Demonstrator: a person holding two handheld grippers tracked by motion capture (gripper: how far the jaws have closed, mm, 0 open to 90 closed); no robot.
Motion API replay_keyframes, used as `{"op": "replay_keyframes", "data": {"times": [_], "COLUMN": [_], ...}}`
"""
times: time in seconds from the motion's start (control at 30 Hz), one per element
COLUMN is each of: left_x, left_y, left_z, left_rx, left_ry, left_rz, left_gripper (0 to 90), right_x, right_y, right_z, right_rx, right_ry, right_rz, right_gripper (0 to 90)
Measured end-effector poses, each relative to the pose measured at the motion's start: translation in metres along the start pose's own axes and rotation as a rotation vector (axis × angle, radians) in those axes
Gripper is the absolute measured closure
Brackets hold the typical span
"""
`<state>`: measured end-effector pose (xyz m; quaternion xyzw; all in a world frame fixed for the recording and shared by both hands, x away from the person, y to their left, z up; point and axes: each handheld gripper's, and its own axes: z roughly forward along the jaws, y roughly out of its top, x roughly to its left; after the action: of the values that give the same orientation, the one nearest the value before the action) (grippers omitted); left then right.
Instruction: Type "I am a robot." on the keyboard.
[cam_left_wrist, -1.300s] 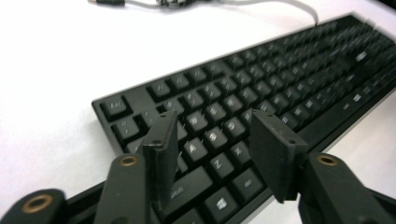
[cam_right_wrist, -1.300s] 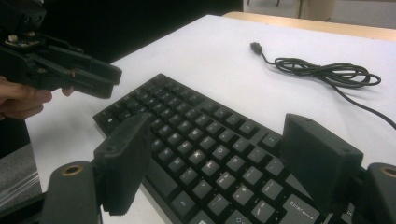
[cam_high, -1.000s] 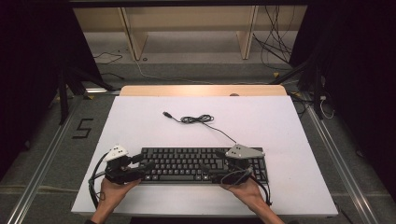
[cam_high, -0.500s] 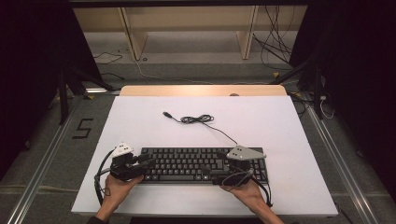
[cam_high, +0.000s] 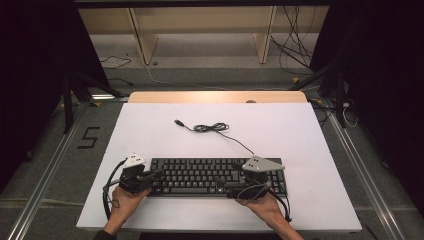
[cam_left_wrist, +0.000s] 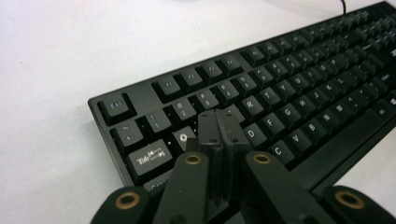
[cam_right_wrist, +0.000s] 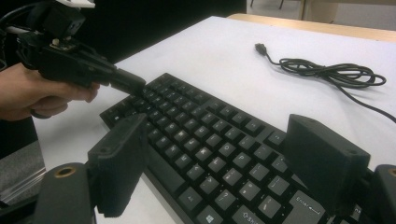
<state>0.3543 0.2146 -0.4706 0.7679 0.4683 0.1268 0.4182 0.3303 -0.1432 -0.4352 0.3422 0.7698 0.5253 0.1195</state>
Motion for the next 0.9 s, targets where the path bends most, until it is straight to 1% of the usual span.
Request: {"op": "replay_keyframes", "data": {"times": [0.2,0.47,0.9], "left_x": [-0.0021,-0.0024,-0.0018], "left_y": [-0.0010,-0.0018,-0.0024], "left_z": [0.0035,0.0058,0.0074], "left_rx": [0.025,0.049,0.057], "left_ry": [-0.002,-0.005,0.004], "left_rz": [0.014,0.011,0.009], "left_gripper": [88.9,89.0,89.0], "right_x": [0.0009,0.0015,0.0020], "right_y": [-0.0001,-0.0001,-0.0001], "right_z": [0.0006,0.0011,0.0013], "right_rx": [-0.002,-0.002,-0.001], "right_ry": [0.003,0.005,0.008], "right_rz": [-0.003,-0.005,-0.003], "right_gripper": [23.1,23.0,23.0]}}
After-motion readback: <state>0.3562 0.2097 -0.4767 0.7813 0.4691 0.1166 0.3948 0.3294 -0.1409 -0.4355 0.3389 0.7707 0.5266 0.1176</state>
